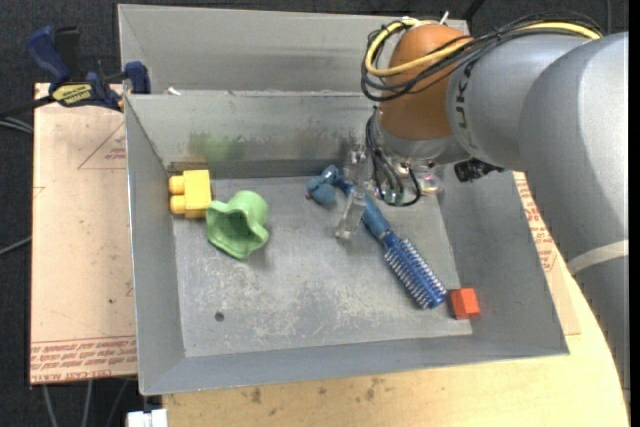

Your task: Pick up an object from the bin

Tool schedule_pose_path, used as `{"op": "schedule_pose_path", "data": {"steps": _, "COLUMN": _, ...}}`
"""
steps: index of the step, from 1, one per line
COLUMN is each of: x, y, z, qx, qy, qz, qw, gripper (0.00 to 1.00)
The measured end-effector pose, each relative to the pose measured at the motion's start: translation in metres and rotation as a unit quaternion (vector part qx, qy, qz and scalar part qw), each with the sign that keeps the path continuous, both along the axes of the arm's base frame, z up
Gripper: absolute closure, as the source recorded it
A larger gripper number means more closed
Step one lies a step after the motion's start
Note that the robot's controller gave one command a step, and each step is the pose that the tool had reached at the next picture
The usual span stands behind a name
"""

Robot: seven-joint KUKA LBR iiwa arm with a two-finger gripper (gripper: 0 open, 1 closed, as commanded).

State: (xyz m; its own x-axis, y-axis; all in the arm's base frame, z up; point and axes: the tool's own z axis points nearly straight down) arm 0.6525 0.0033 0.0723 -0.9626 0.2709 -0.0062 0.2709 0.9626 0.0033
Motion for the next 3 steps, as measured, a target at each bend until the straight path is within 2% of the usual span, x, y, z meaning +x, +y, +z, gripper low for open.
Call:
{"op": "schedule_pose_path", "data": {"steps": 1, "x": -0.039, "y": 0.003, "z": 0.001, "qx": -0.002, "qy": -0.003, "qz": 0.233, "qw": 0.9725, "gripper": 0.0}}
{"op": "schedule_pose_path", "data": {"steps": 2, "x": -0.008, "y": -0.026, "z": 0.0, "qx": -0.001, "qy": -0.0012, "qz": 0.206, "qw": 0.9785, "gripper": 0.0}}
{"op": "schedule_pose_path", "data": {"steps": 3, "x": -0.004, "y": -0.023, "z": 0.006, "qx": 0.0, "qy": -0.0089, "qz": 0.206, "qw": 0.9785, "gripper": 1.0}}
